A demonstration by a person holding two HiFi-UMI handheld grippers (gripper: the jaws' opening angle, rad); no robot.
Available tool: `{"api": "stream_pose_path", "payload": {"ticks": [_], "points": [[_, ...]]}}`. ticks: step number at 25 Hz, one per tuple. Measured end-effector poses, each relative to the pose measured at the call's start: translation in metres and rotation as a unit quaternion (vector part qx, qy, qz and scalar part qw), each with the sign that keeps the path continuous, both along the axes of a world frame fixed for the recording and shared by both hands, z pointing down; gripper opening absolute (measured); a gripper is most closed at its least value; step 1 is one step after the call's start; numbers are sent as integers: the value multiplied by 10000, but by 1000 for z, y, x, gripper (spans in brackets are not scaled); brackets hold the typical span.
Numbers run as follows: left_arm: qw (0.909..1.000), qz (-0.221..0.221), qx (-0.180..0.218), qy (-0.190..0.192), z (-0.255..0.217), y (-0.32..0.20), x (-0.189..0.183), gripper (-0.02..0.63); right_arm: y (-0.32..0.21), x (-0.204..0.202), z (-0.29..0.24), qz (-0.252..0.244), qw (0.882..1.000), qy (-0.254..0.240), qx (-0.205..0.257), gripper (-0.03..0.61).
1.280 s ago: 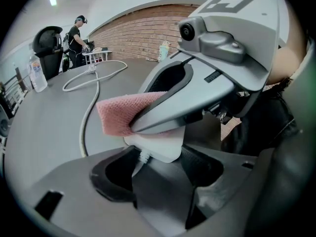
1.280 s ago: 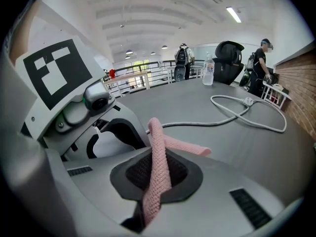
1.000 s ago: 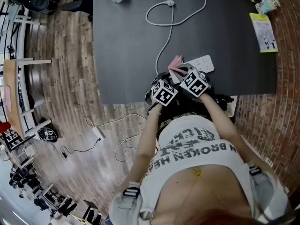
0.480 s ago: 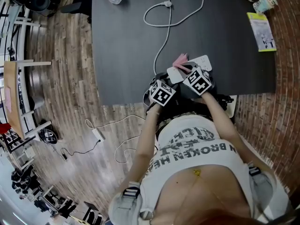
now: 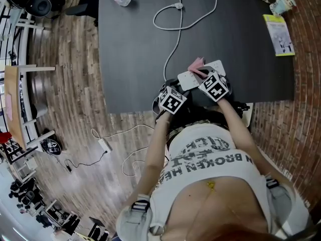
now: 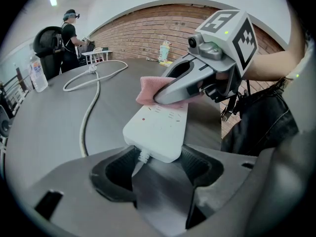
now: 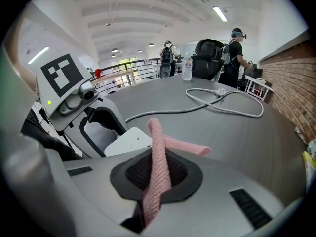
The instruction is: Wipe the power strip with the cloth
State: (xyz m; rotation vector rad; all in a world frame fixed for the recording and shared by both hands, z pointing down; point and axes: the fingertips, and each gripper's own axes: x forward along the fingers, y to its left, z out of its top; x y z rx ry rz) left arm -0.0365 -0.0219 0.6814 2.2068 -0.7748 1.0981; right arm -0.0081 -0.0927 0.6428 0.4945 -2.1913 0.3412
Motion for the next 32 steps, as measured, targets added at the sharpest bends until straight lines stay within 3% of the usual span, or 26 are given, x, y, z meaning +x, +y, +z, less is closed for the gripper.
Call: {"api": "stream_pose_path", "payload": {"ticks": [32], "points": [[10000,-11,-12,-17,0,0,0,275,-16,41,-1,465,9988,93,143,17]]}}
